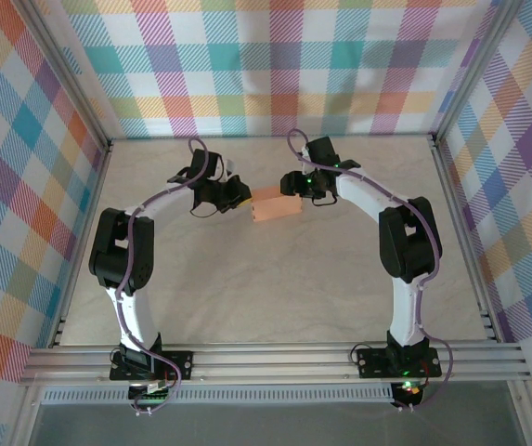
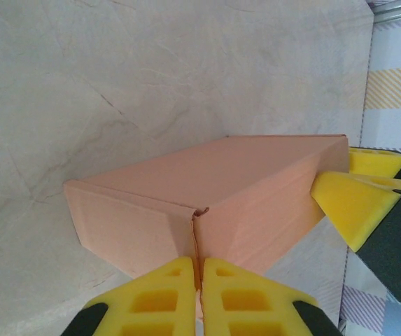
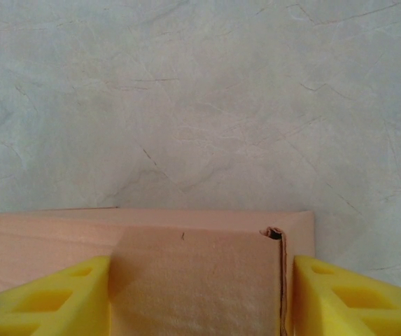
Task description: Fold the paper box
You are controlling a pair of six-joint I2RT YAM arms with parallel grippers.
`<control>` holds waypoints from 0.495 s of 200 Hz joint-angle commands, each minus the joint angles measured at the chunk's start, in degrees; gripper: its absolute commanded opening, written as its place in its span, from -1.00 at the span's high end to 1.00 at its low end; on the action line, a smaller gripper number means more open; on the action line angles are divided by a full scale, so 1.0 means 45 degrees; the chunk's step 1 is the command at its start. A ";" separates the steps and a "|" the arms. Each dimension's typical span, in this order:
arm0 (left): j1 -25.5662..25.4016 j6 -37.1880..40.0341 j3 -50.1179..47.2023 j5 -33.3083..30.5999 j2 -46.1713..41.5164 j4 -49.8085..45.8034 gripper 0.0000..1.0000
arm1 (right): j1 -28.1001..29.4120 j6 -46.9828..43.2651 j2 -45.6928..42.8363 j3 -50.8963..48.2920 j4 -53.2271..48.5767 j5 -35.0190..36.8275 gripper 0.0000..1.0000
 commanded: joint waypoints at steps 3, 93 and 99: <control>0.0030 0.0075 -0.0986 -0.0728 0.1009 -0.0519 0.91 | 0.0200 -0.0427 0.0593 -0.0188 -0.1394 0.0033 0.00; 0.0040 0.0057 -0.1212 -0.0803 0.1060 -0.0380 0.90 | 0.0209 -0.0293 0.0232 -0.0251 -0.1393 -0.0087 0.53; 0.0040 0.0036 -0.1210 -0.0798 0.1027 -0.0364 0.90 | 0.0188 -0.0278 0.0214 -0.0259 -0.1387 -0.0106 0.48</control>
